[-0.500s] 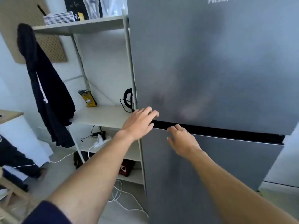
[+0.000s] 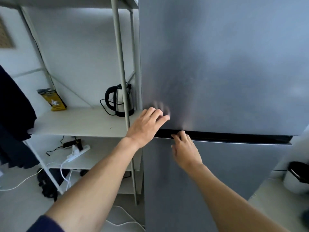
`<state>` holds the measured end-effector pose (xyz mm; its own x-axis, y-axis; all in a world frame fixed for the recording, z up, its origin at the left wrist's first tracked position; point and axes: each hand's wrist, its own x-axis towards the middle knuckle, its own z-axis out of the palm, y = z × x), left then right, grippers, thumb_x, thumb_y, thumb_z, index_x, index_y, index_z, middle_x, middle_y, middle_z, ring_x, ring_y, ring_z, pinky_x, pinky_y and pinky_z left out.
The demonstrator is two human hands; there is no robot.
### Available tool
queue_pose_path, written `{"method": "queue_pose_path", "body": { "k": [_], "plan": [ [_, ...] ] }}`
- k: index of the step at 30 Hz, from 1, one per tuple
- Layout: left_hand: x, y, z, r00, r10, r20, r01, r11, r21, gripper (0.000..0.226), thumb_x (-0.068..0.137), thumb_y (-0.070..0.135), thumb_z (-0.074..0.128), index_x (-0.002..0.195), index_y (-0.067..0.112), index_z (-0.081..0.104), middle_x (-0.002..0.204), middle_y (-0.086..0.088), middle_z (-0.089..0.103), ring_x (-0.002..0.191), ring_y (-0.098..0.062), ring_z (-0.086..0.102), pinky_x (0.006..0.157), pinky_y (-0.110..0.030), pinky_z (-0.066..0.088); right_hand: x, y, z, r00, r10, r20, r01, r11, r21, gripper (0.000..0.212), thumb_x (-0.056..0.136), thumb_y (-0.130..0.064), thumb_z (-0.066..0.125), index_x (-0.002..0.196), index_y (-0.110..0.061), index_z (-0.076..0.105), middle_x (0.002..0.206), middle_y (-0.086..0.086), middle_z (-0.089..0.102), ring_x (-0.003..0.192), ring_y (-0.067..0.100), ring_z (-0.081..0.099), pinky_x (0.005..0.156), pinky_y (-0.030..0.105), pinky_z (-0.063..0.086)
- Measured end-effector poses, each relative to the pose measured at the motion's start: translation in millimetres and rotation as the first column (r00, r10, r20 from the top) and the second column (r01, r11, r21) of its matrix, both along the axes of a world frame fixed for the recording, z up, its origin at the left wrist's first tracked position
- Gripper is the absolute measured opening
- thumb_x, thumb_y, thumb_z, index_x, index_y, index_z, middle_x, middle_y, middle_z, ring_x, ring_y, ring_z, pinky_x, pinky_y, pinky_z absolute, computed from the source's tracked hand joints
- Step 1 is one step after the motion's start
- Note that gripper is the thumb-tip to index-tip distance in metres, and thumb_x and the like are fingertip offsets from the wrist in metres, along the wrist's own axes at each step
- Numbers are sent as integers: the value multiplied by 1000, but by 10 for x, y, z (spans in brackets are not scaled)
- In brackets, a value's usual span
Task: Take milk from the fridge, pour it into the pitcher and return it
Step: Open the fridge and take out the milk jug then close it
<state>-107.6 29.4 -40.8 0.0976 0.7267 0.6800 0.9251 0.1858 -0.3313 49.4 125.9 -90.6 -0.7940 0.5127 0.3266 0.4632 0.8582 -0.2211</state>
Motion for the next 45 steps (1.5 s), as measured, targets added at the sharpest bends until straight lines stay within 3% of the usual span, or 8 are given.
{"method": "queue_pose_path", "body": {
  "k": [11,18,26,31,34,38,41,45],
  "plan": [
    [-59,11,-54,999,-1,-38,0,1000,-10,54,76,-1,72,123,17,51,99,-6,57,90,-29,56,76,-40,51,-189,-30,91,991,-109,83,107,994,27,33,100,-21,42,130,-11,50,127,10,52,119,28,44,105,32,30],
    [-25,-61,46,998,2,-70,-6,999,-54,50,74,-10,44,116,13,61,98,-7,57,89,-27,47,73,-39,50,-163,4,71,995,-89,51,88,996,26,32,101,-20,41,129,-11,52,125,9,54,117,27,47,103,30,31],
    [66,-76,122,997,57,44,-51,992,-116,56,65,-17,65,113,13,61,97,-7,55,87,-28,49,70,-40,50,268,-203,-53,996,-9,-89,9,1000,6,22,98,-20,51,115,-10,62,109,6,61,105,27,54,99,30,35],
    [305,-155,255,968,171,182,-121,958,-260,60,74,-8,72,123,21,54,106,-1,50,93,-25,54,79,-41,50,697,-333,-4,988,68,-139,-87,987,-135,29,98,-32,49,117,-16,64,113,-1,62,108,20,51,96,27,36],
    [600,-221,338,949,200,242,-106,930,-352,40,92,8,60,130,20,51,116,-3,50,106,-26,54,89,-43,47,1012,-399,60,978,79,-193,-127,959,-252,31,98,-34,47,95,-13,69,93,0,64,93,19,54,85,33,44],
    [1046,-297,372,899,285,334,-98,872,-480,36,98,18,53,133,23,47,121,-2,47,106,-29,57,72,-37,44,1478,-476,115,906,-109,-409,-107,876,-471,29,97,-36,49,83,-13,59,67,1,59,63,18,54,62,30,46],
    [1357,-371,340,896,311,317,-109,846,-522,37,99,22,51,135,25,46,129,-1,48,104,-29,60,72,-35,41,1799,-521,143,829,-245,-504,-110,811,-575,14,95,-34,55,97,-20,56,79,-2,58,66,13,62,59,16,43],
    [1802,-474,267,882,322,345,-88,831,-550,33,99,28,54,131,25,49,127,1,53,105,-26,60,79,-37,48,2204,-614,117,873,-250,-418,8,866,-500,33,95,-42,53,121,-22,52,111,-2,44,73,7,54,73,21,41]
  ]
}}
